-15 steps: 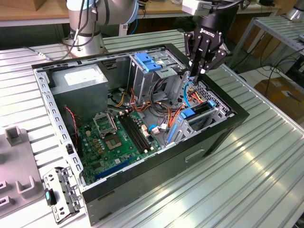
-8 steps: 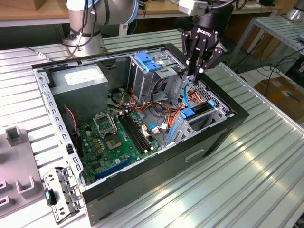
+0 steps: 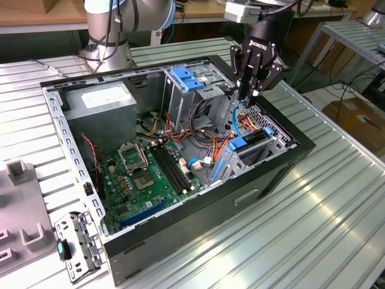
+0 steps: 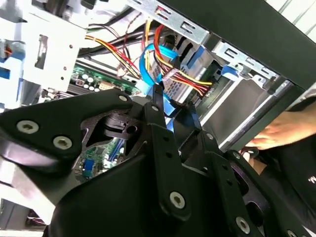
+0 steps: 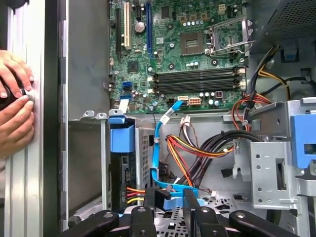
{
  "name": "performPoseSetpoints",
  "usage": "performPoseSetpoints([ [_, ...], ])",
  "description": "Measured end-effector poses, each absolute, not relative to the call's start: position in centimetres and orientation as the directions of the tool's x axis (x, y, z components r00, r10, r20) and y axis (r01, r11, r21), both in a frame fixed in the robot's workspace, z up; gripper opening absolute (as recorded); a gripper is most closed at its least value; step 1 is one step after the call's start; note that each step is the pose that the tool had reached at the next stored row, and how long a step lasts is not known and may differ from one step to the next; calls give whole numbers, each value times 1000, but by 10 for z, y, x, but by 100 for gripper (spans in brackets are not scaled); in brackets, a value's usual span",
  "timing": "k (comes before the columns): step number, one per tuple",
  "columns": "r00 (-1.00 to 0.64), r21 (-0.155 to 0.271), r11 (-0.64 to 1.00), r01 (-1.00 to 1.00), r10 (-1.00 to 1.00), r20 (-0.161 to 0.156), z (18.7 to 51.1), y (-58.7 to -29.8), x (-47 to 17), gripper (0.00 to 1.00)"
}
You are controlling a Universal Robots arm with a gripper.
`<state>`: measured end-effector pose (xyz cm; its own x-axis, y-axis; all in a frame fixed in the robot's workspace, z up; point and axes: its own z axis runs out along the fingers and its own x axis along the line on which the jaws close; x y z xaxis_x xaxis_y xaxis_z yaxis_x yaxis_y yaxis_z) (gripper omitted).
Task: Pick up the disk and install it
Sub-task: 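Insert the second disk wire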
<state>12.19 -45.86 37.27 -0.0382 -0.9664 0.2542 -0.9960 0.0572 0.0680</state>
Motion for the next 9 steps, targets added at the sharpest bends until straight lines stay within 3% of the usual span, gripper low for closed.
performPoseSetpoints([
  [2, -39, 66, 60, -996, -958, 283, 371, -457, 122, 35],
  [4, -39, 65, 62, -996, -952, 305, 371, -457, 122, 11],
  [5, -39, 63, 63, -996, -944, 328, 366, -457, 122, 18],
  [9, -39, 62, 64, -996, -939, 342, 357, -457, 122, 18],
])
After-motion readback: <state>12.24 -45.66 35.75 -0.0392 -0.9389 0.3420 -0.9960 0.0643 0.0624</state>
